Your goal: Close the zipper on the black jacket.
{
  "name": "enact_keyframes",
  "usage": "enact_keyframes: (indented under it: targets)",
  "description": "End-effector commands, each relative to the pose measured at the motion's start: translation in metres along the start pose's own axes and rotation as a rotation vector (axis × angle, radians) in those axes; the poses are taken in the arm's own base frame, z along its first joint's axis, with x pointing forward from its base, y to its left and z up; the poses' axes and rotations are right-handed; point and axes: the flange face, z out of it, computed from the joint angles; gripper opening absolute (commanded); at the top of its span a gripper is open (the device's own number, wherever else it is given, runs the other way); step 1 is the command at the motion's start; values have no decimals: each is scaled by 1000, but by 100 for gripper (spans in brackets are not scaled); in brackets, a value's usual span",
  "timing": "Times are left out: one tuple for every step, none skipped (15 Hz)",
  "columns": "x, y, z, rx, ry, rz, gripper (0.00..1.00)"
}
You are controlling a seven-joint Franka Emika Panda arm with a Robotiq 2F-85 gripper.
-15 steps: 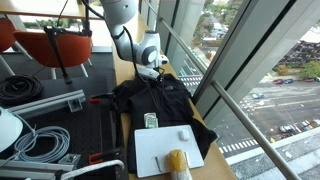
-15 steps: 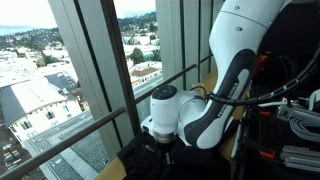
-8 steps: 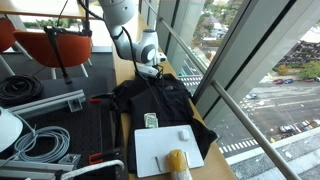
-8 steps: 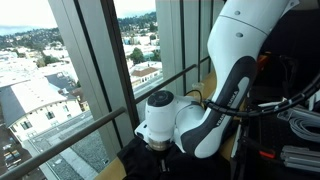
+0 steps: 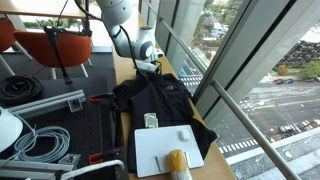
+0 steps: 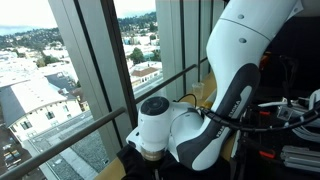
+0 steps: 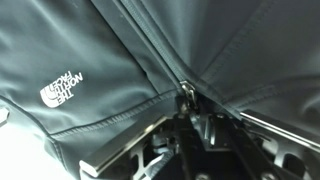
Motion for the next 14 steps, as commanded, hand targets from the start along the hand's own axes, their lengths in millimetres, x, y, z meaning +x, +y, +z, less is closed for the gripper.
enact_keyframes:
  targets:
    - [25,-9,-8,-24,41,-21,4]
    - [29,-10,-10,-26,47,-24,4]
    - [31,-12,-12,-28,52,-28,4]
    - [34,-14,-14,-30,57,-31,4]
    - [37,-15,-15,-31,61,-35,4]
    - [40,-17,-16,-32,64,-38,4]
    - [42,-18,-16,-33,66,-42,4]
    - [45,-20,-17,-34,66,-44,4]
    - [48,-21,-18,-35,67,-47,4]
    - [50,-22,-18,-36,69,-49,4]
    - [52,-24,-19,-36,70,-51,4]
    - [54,-26,-19,-36,70,-53,4]
    - [56,-28,-18,-36,68,-56,4]
    - [58,-32,-18,-36,68,-61,4]
